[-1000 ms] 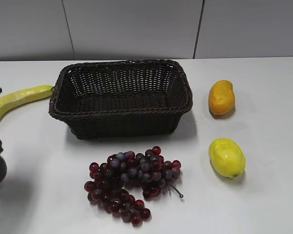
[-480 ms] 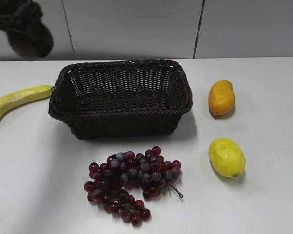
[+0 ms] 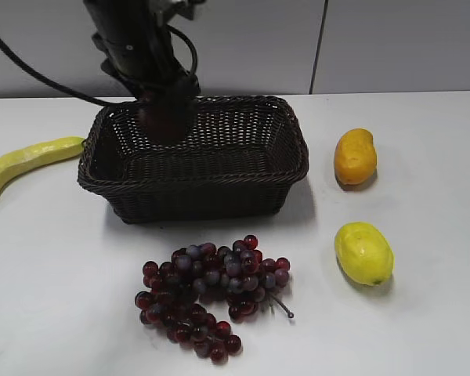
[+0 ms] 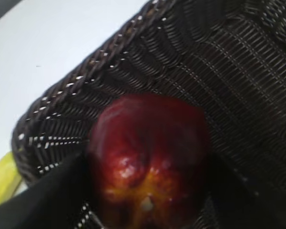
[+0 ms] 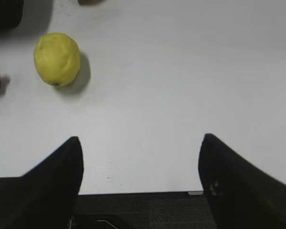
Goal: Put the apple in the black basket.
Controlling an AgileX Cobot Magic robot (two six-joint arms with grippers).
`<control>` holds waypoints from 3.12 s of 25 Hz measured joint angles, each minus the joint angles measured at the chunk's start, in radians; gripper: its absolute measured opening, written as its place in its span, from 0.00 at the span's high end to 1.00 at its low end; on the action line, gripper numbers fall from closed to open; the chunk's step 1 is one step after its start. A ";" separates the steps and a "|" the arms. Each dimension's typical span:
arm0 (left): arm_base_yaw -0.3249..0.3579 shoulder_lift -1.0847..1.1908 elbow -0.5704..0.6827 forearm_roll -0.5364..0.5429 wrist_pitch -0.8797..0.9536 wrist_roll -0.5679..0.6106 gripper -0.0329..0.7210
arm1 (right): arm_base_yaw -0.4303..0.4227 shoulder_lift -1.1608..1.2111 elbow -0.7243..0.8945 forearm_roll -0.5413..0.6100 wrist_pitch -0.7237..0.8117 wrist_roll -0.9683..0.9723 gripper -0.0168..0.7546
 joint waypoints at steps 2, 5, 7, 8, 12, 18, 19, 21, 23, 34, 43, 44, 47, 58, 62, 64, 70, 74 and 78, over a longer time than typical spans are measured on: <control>-0.011 0.035 0.000 0.000 -0.018 0.000 0.20 | 0.000 0.000 0.000 0.000 0.000 0.000 0.24; -0.014 0.082 0.000 -0.003 -0.075 0.000 0.20 | 0.000 0.000 0.000 0.000 0.000 0.000 0.24; -0.014 0.105 0.000 -0.010 -0.104 0.000 0.20 | 0.000 0.000 0.000 0.000 0.000 0.000 0.24; -0.014 0.117 0.000 -0.012 -0.115 0.000 0.20 | 0.000 0.000 0.000 0.000 0.000 0.000 0.24; -0.014 0.154 -0.001 -0.040 -0.123 0.000 0.20 | 0.000 0.000 0.000 0.000 0.000 0.000 0.24; -0.014 0.173 -0.003 -0.071 -0.136 0.000 0.20 | 0.000 0.000 0.000 0.000 0.000 0.000 0.24; -0.014 0.173 -0.003 -0.072 -0.136 0.000 0.20 | 0.000 0.000 0.000 0.000 0.000 0.000 0.24; -0.014 0.173 -0.003 -0.073 -0.134 0.000 0.20 | 0.000 0.000 0.000 0.000 0.000 0.000 0.24; -0.014 0.173 -0.012 -0.073 -0.108 0.000 0.11 | 0.000 0.000 0.000 0.000 0.000 0.000 0.24; 0.009 0.070 -0.218 -0.067 0.072 0.000 0.09 | 0.000 0.000 0.000 0.000 0.000 0.000 0.24; 0.251 -0.006 -0.204 -0.023 0.168 -0.013 0.17 | 0.000 0.000 0.000 0.000 0.000 0.000 0.24; 0.287 -0.018 -0.187 -0.025 0.169 -0.018 0.18 | 0.000 0.000 0.000 0.000 0.000 0.000 0.24; 0.385 -0.061 -0.101 -0.027 0.171 -0.023 0.19 | 0.000 0.000 0.000 0.000 0.000 0.000 0.24; 0.508 -0.420 0.472 -0.068 0.175 -0.045 0.19 | 0.000 0.000 0.000 0.000 0.000 0.000 0.24; 0.508 -0.569 0.661 -0.071 0.175 -0.045 0.19 | 0.000 0.000 0.000 0.000 0.000 0.000 0.24; 0.508 -0.652 0.749 -0.071 0.173 -0.045 0.19 | 0.000 0.000 0.000 0.000 0.000 0.000 0.24; 0.508 -0.888 0.984 -0.081 0.126 -0.045 0.19 | 0.000 0.000 0.000 0.000 0.000 0.000 0.24; 0.508 -1.078 1.134 -0.081 0.092 -0.045 0.19 | 0.000 0.000 0.000 0.000 0.000 0.000 0.24; 0.508 -1.267 1.246 -0.081 0.047 -0.045 0.19 | 0.000 0.000 0.000 0.000 0.000 0.000 0.24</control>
